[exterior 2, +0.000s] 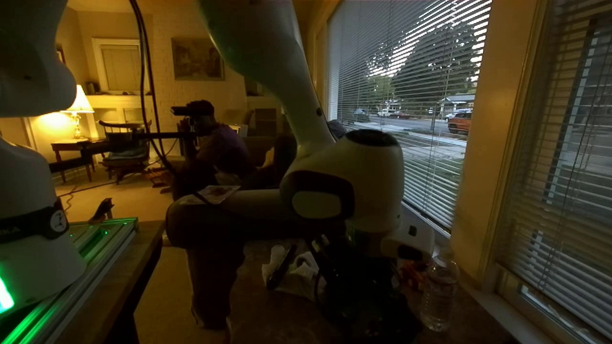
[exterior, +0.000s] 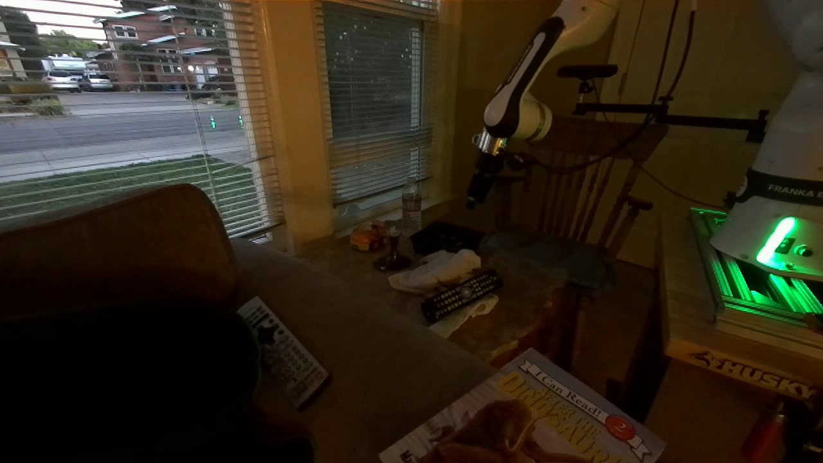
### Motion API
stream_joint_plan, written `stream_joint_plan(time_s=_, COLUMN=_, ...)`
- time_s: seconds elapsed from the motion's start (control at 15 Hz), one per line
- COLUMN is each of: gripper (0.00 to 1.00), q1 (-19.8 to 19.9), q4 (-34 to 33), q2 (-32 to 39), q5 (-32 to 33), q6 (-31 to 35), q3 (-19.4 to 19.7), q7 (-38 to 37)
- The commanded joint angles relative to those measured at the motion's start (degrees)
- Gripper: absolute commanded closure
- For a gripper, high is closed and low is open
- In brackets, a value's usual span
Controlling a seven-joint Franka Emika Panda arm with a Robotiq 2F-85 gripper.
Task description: Empty the contents of the black container onto the table
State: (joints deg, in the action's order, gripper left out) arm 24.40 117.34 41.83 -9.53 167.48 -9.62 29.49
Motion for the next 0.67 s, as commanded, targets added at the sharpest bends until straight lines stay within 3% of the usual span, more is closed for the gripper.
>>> stream_joint_plan(time_s=0.0, gripper=0.0, q1=3.0, q4=-5.56, q2=5.89, q5=0.73, q6=1.33, q3=-3.51, q7=-1.64)
stream_joint_plan(time_s=0.07, gripper=0.0, q1=4.14, q4=-6.37, q2=7.1, q5=0.1, q6=1.91, q3=-4.9, q7=-2.04)
stream_joint_plan(time_s=0.13, gripper=0.0, q1=2.84, q4=-3.38, q2=4.01, q5=2.09, q6=0.8, q3=-2.98, q7=-2.29)
stream_joint_plan(time_s=0.33, gripper=0.0, q1=4.12, q4=-5.25, q2=6.2, q5=1.99, q6=1.19, q3=-4.39, q7=-2.57)
stream_joint_plan(time_s=0.6, gripper=0.0, q1=3.56, q4=-6.61, q2=8.36, q5=2.43, q6=1.87, q3=-3.38, q7=-2.77)
